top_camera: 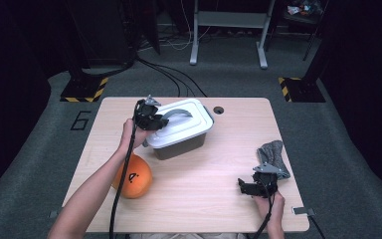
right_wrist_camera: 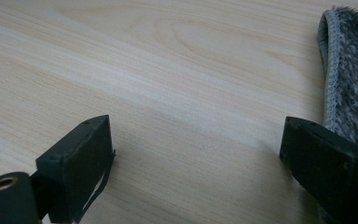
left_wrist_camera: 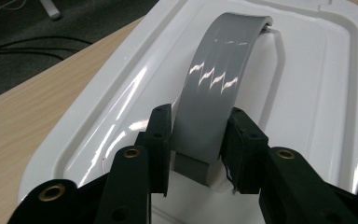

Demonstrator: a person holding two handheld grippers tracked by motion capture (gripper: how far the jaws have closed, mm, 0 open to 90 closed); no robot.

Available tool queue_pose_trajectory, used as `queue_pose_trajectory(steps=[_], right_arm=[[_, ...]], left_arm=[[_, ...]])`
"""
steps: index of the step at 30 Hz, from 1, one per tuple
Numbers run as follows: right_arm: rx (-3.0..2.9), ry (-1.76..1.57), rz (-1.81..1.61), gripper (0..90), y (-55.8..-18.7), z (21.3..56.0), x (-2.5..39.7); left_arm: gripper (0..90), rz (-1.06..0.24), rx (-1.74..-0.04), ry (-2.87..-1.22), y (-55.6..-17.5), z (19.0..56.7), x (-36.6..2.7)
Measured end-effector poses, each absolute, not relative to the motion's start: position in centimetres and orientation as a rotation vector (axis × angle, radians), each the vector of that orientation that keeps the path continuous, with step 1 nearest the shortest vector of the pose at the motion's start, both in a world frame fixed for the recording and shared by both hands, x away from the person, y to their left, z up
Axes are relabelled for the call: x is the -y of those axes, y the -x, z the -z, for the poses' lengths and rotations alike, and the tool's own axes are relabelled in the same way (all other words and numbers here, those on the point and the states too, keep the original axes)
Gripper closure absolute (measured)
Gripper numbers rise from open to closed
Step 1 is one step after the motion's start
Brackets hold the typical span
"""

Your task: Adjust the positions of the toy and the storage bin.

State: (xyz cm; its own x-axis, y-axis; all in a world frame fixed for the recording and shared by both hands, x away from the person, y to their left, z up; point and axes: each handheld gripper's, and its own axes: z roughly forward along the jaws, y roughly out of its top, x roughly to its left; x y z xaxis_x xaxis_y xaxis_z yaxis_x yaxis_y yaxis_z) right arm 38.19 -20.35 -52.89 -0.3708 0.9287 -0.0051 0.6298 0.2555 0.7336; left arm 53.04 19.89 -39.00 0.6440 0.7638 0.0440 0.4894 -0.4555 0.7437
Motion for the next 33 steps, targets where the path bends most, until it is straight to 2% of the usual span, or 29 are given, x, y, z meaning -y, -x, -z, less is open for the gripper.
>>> queue_pose_trajectory(steps=[9, 11, 14, 16, 18, 27, 30, 33], right_arm=[[-2.091, -1.417, -0.909, 8.6, -38.2, 52.9, 20.3], [-2.091, -1.418, -0.910, 8.6, -38.2, 52.9, 20.3], [-2.093, -1.414, -0.910, 8.6, -38.2, 52.9, 20.3], [-2.092, -1.415, -0.910, 8.7, -38.2, 52.9, 20.3], [-2.092, -1.417, -0.910, 8.6, -38.2, 52.9, 20.3], [-2.090, -1.419, -0.910, 8.7, -38.2, 52.9, 20.3], [-2.091, -1.417, -0.910, 8.7, -38.2, 52.9, 20.3], [-2.090, -1.419, -0.910, 8.7, -38.2, 52.9, 20.3]], left_arm=[[64.7, -0.506, -0.953, -2.156, -52.3, 39.0, -19.6], [58.9, -0.488, -0.927, -2.164, -52.3, 38.9, -19.9], [43.5, -0.512, -0.907, -2.191, -52.3, 38.5, -20.3], [39.0, -0.500, -0.890, -2.179, -52.1, 38.4, -20.8], [40.5, -0.503, -0.880, -2.185, -52.0, 38.3, -21.2], [61.5, -0.479, -0.876, -2.177, -52.2, 38.8, -20.6], [65.8, -0.492, -0.901, -2.168, -52.1, 38.9, -20.3], [65.9, -0.486, -0.922, -2.161, -52.0, 38.9, -20.3]])
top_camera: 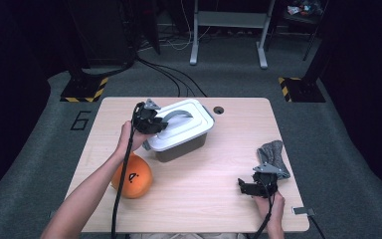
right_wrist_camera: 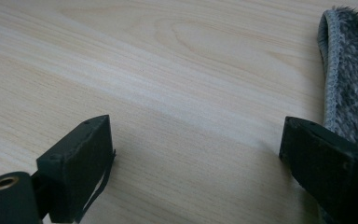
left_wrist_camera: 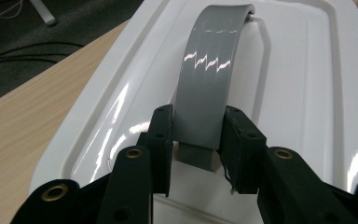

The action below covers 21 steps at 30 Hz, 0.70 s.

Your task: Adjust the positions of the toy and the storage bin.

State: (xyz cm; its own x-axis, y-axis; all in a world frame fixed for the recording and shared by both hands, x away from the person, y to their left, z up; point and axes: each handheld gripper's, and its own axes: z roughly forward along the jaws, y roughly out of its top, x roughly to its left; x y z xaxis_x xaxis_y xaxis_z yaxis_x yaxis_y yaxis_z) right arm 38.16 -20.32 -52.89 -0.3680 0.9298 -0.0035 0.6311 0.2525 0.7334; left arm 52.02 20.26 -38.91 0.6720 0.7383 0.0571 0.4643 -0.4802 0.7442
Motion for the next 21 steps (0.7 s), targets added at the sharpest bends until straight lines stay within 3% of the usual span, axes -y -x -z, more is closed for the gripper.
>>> queue_pose_trajectory(steps=[21], right_arm=[[-2.088, -1.415, -0.910, 8.7, -38.2, 52.9, 20.3]], left_arm=[[65.0, -0.500, -0.964, -2.166, -50.5, 38.8, -16.6]])
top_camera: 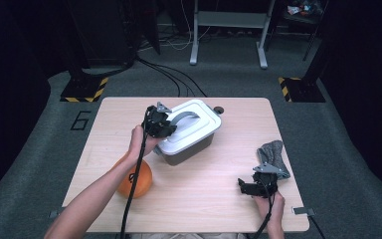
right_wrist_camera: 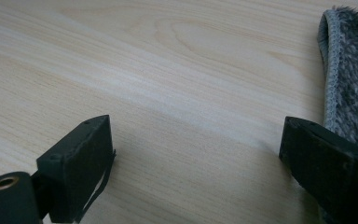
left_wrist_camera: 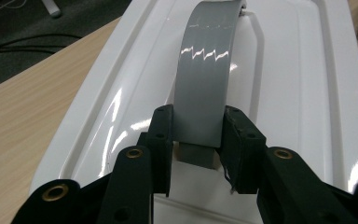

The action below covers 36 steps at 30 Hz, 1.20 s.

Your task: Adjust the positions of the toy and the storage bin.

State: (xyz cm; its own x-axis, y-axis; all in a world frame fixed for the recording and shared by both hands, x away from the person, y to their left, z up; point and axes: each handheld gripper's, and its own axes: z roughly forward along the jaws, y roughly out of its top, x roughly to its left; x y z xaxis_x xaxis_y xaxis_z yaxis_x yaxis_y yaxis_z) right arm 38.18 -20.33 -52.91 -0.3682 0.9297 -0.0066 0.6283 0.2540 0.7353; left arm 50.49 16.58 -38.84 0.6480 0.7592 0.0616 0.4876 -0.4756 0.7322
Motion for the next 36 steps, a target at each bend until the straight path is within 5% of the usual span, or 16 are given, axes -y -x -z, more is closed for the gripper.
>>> queue_pose_trajectory(steps=[7, 18, 22, 29, 36], right_arm=[[-2.093, -1.415, -0.911, 8.8, -38.2, 52.9, 20.4], [-2.093, -1.415, -0.911, 8.8, -38.2, 52.9, 20.4], [-2.093, -1.415, -0.911, 8.8, -38.2, 52.9, 20.4], [-2.093, -1.415, -0.911, 8.8, -38.2, 52.9, 20.4], [-2.087, -1.416, -0.911, 8.8, -38.2, 52.9, 20.3]], left_arm=[[36.4, -0.534, -0.933, -2.167, -50.2, 38.1, -17.9], [17.2, -0.572, -1.050, -2.072, -51.5, 38.2, -23.4], [19.2, -0.550, -1.093, -2.078, -52.5, 38.9, -24.7], [42.0, -0.490, -1.073, -2.074, -53.2, 39.7, -24.8], [50.4, -0.442, -1.060, -2.056, -53.1, 39.9, -24.7]])
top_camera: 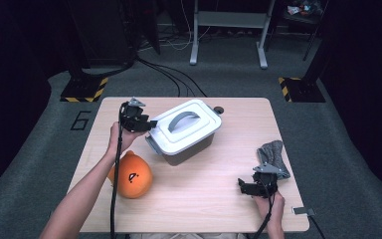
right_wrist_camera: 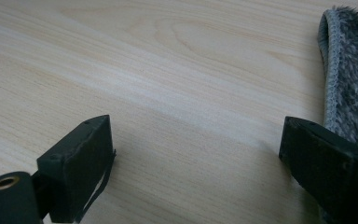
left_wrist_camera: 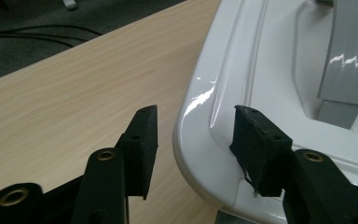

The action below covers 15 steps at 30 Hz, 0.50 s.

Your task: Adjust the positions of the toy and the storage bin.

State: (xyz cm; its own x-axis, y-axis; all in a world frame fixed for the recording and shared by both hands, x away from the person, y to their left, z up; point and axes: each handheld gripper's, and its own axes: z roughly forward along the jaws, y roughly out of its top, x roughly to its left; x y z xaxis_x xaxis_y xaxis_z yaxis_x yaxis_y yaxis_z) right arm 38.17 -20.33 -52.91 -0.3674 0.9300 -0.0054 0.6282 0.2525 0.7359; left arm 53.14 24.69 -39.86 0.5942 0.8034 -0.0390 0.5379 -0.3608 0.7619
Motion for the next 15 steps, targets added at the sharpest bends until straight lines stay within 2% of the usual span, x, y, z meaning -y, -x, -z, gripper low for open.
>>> queue_pose_trajectory(steps=[4, 15], right_arm=[[-2.093, -1.416, -0.911, 8.8, -38.2, 52.9, 20.3], [-2.089, -1.416, -0.906, 8.8, -38.2, 52.9, 20.3]], left_arm=[[53.1, -0.394, -1.052, -2.051, -53.0, 39.9, -24.6], [49.8, -0.397, -1.031, -2.085, -51.8, 39.6, -23.4]])
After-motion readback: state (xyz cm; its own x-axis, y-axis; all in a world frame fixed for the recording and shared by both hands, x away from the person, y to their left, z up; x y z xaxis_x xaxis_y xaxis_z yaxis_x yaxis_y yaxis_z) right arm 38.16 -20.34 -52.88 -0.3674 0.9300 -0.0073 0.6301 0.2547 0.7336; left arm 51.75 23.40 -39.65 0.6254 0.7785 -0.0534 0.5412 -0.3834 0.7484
